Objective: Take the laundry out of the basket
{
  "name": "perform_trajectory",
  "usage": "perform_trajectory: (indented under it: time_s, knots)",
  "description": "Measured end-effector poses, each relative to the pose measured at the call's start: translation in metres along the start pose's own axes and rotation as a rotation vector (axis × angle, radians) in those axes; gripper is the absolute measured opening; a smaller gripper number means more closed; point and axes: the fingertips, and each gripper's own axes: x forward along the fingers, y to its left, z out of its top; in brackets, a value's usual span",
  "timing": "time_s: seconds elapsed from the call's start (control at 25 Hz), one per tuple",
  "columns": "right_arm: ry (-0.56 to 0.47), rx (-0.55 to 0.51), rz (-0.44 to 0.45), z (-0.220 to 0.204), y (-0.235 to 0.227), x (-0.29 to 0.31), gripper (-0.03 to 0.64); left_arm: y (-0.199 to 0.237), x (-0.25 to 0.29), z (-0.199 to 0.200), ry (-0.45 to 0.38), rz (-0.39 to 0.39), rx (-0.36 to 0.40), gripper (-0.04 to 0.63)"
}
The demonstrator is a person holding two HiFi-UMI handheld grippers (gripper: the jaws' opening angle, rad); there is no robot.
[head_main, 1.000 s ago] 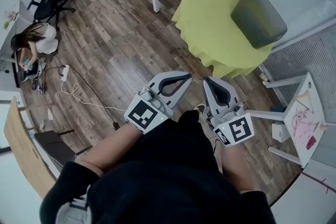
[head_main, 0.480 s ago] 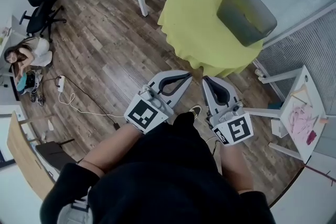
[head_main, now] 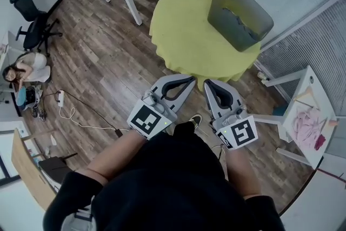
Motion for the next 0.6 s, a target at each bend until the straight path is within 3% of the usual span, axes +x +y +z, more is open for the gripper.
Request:
perform_trajectory:
  time_s: [0.6]
  knots:
    - [-0.006, 0.015, 0.011, -0.003, -0.105, -0.034, 0.023, -0.014, 0.113, 0.004, 0.028, 0.016, -0.002, 0.008]
